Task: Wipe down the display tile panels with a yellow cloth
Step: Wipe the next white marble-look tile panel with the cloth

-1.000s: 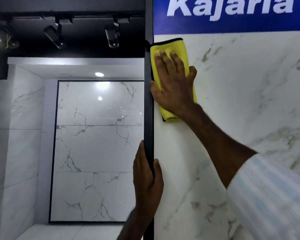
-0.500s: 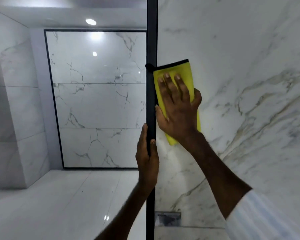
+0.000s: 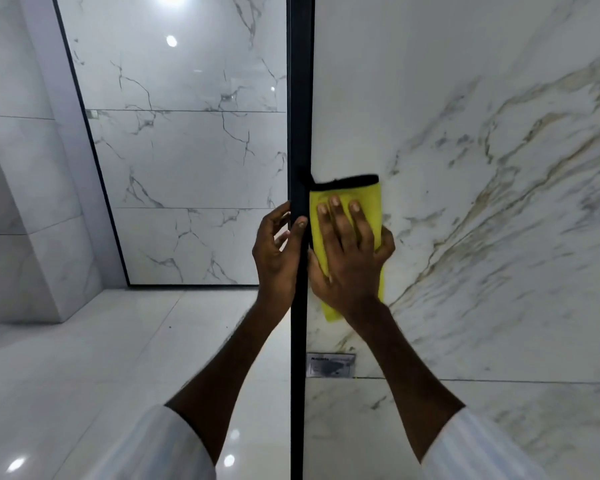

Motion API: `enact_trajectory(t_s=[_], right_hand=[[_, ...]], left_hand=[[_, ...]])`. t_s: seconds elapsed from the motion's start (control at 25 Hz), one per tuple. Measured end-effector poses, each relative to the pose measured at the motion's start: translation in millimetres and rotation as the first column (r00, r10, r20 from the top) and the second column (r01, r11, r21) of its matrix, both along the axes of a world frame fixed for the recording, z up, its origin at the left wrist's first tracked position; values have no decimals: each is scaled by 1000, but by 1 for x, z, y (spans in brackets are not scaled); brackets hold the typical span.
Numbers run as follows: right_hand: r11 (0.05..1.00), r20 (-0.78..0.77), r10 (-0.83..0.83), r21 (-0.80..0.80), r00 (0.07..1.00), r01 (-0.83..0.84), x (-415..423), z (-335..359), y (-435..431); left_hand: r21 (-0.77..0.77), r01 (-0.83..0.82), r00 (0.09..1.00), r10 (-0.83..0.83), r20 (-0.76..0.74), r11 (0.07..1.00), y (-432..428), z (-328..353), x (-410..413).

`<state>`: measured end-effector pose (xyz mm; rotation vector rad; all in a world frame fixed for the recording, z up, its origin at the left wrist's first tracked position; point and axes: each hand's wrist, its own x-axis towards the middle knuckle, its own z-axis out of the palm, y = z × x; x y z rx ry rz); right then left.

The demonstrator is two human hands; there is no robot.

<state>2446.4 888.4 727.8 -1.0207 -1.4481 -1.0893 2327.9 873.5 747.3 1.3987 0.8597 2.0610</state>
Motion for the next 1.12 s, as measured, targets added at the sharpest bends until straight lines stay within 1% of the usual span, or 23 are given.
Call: enact_trajectory(t_s=[0.04, 0.12, 0.2, 0.24, 0.28, 0.36, 0.4, 0.48, 0.52, 0.56, 0.6, 0.64, 0.72, 0.76, 0.8, 0.88, 1.04, 1.12], right_hand=[[1000, -36, 1, 2, 999, -1, -2, 0, 1], [1000, -37, 14, -27, 999, -15, -4, -38, 1], [993, 29, 5, -122, 1000, -2, -3, -105, -7], [987, 69, 1, -163, 998, 10, -1, -131, -12], [983, 108, 9, -182, 994, 11, 4, -142, -12], [988, 161, 6, -151, 987, 19, 19, -119, -8], [990, 135, -8, -136, 991, 27, 30, -97, -6], [993, -19, -65, -103, 998, 63, 61, -60, -2], [993, -106, -85, -91, 991, 75, 77, -57, -1], [993, -157, -93, -91, 983, 79, 89, -69, -2], [991, -176, -100, -102, 979, 83, 97, -95, -4], [987, -164, -112, -136, 980, 90, 101, -129, -8], [961, -82, -142, -251, 986, 117, 100, -202, -18], [943, -43, -144, -309, 989, 124, 99, -227, -24], [931, -28, -130, -347, 991, 112, 99, -238, -28], [938, -26, -107, -335, 994, 92, 94, -223, -28], [971, -41, -38, -239, 998, 28, 61, -138, -21], [971, -18, 14, -237, 1000, -18, 38, -132, -16]], left_hand=[[7, -8, 1000, 8, -6, 1000, 0, -1, 1], [40, -38, 999, 38, -9, 998, 0, -6, 3], [63, -54, 999, 54, -1, 997, -1, -14, 4], [77, -62, 998, 63, -7, 995, -2, -18, 5], [92, -69, 997, 71, -20, 993, -3, -24, 5], [112, -79, 995, 85, -47, 991, -4, -34, 5], [119, -84, 995, 90, -49, 989, -3, -37, 6], [124, -101, 993, 107, -44, 987, -2, -41, 11], [122, -104, 993, 110, -41, 987, -3, -43, 15], [118, -104, 994, 108, -30, 988, -4, -46, 18], [115, -98, 995, 100, -15, 989, -5, -49, 21], [112, -90, 996, 91, -6, 990, -5, -52, 24], [105, -76, 997, 78, -14, 992, -5, -58, 25], [95, -69, 997, 71, -20, 993, -6, -62, 24], [83, -63, 998, 65, -26, 995, -8, -66, 22], [66, -60, 997, 63, -55, 996, -12, -77, 14], [18, -31, 995, 33, -96, 999, -15, -106, -3], [-18, -16, 994, 14, -107, 1000, -21, -120, -4]])
